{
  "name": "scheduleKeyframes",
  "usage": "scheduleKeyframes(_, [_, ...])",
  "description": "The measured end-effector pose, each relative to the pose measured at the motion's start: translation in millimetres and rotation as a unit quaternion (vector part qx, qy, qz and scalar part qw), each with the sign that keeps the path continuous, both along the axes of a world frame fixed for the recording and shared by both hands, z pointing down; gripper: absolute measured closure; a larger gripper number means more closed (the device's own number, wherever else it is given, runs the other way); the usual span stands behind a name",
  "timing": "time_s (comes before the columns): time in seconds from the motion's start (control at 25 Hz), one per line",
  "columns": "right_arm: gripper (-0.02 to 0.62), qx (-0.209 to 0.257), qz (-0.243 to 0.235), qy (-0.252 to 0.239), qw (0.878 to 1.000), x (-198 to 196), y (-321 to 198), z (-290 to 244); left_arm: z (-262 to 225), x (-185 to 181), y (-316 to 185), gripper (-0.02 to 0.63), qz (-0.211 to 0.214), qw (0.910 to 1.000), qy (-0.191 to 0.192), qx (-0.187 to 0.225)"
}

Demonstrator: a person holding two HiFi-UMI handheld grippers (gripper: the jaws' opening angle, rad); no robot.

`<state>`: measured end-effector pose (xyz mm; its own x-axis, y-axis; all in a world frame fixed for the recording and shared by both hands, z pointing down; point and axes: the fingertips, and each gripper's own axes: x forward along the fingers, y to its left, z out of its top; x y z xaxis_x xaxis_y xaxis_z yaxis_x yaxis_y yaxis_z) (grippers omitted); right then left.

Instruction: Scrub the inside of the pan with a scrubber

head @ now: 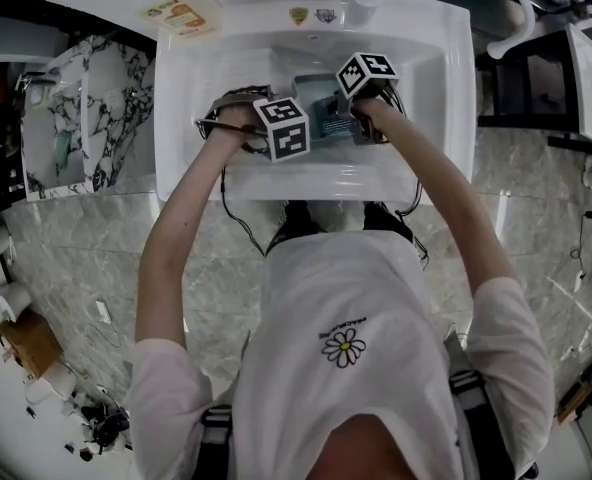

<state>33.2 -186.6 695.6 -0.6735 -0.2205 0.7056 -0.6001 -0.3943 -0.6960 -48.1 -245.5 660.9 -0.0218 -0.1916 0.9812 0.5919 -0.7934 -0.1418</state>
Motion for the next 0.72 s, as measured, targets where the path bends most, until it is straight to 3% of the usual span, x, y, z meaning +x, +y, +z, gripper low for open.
scheduleKeyframes(0.36, [0.537, 0.023, -0.004, -0.025, 0.999, -27, -14, -15, 0, 0, 0, 0.449, -0.004, 1.0, -0.002, 0.004])
scheduleKeyframes(0.72, [0.538, 0.033, 0.002, -0.007, 0.999, -27, -13, -20, 1, 0, -1, 0.449, 0.002, 1.0, -0.004, 0.006])
